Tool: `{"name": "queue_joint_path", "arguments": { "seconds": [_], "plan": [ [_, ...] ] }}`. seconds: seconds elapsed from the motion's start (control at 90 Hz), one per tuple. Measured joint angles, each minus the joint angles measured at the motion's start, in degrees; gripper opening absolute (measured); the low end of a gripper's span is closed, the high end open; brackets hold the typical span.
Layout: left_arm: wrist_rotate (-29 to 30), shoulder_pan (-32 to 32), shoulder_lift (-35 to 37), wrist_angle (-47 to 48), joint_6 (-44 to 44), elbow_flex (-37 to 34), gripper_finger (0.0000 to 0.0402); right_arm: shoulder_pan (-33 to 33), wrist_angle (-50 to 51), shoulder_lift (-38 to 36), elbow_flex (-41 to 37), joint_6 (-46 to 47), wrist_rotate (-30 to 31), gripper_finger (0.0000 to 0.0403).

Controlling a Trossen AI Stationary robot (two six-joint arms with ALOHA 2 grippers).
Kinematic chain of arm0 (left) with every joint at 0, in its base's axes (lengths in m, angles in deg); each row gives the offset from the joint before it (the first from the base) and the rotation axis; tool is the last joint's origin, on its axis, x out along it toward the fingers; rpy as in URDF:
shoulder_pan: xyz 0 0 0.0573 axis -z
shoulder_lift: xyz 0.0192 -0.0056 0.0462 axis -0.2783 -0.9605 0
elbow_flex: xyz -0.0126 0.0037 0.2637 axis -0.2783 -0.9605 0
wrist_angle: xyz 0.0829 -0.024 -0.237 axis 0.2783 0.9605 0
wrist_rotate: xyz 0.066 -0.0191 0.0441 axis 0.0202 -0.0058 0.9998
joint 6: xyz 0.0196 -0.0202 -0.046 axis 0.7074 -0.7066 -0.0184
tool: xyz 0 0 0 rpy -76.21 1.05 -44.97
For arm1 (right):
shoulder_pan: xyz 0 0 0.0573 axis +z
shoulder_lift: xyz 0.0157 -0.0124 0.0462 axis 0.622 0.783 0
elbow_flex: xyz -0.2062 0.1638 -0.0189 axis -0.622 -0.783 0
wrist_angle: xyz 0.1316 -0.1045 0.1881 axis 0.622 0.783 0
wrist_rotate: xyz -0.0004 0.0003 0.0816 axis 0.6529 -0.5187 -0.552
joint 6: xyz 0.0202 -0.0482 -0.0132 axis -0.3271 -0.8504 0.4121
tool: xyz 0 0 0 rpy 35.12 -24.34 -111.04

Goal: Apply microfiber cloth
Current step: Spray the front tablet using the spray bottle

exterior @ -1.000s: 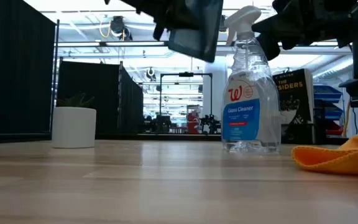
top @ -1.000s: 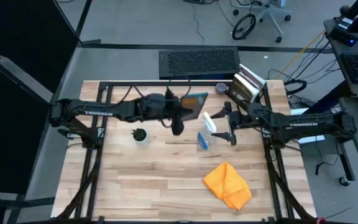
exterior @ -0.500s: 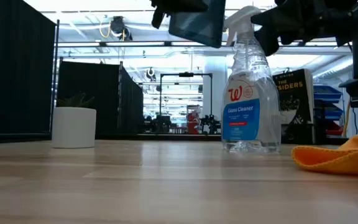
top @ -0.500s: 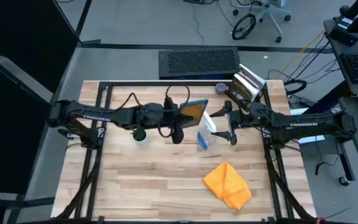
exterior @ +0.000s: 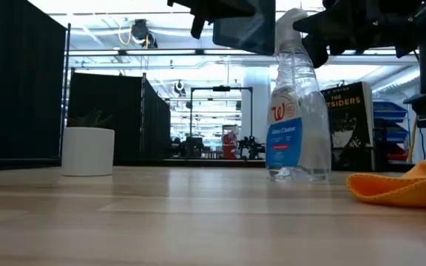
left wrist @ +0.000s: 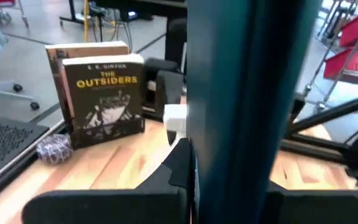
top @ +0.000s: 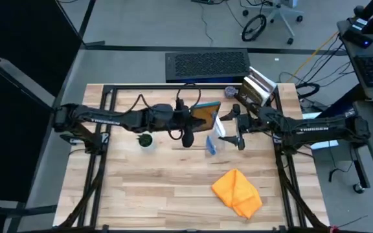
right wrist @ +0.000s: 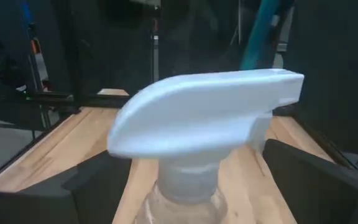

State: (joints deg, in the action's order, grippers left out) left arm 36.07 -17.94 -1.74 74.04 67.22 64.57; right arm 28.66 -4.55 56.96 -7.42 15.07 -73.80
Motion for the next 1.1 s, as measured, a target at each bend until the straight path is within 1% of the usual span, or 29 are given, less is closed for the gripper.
{"name": "queue_joint_path", "arguments": {
  "seconds": [0.2, 0.378, 0.644, 0.767, 0.833, 0.889, 0.933, 1.0, 1.1],
  "plan": [
    [0.0, -0.4, 0.0, -0.1, 0.3, 0.0, 0.0006, 0.3, -3.3, 1.8, 0.0, -0.2, -0.4, 0.0352],
    [0.0, -0.7, 0.0, 0.0, 1.3, 0.0, 0.0006, 0.5, -3.1, 3.0, 0.0, 0.5, -0.3, 0.0352],
    [0.4, -2.3, -0.9, -1.2, 1.8, 0.0, 0.0006, 1.1, -2.7, 3.2, 0.0, 1.4, -2.7, 0.0352],
    [-2.2, -3.1, -1.6, -3.7, 1.5, -0.1, 0.0006, 1.0, -1.9, 3.1, 0.0, 1.1, -2.4, 0.0352],
    [-2.5, -3.1, -1.6, -2.3, 1.4, 0.0, 0.0006, 1.0, -1.2, 3.1, 0.0, 0.6, -1.7, 0.0352],
    [-2.5, -3.0, -1.7, -1.0, 1.4, 0.0, 0.0006, 1.0, -0.2, 3.0, 0.0, 0.4, -0.1, 0.0352],
    [-1.9, -2.7, -1.6, 0.7, 1.4, 0.0, 0.0006, 1.0, 0.6, 2.9, 0.0, -0.3, 1.0, 0.0352],
    [0.5, -2.0, -1.1, 3.0, 1.5, 0.0, 0.0006, 1.0, 1.7, 2.2, 0.0, -1.6, 3.0, 0.0352],
    [4.1, -0.5, 1.3, 6.7, 1.6, 0.0, 0.0006, 0.7, 4.5, 0.3, 0.0, -2.5, 4.8, 0.0352]
  ]
}}
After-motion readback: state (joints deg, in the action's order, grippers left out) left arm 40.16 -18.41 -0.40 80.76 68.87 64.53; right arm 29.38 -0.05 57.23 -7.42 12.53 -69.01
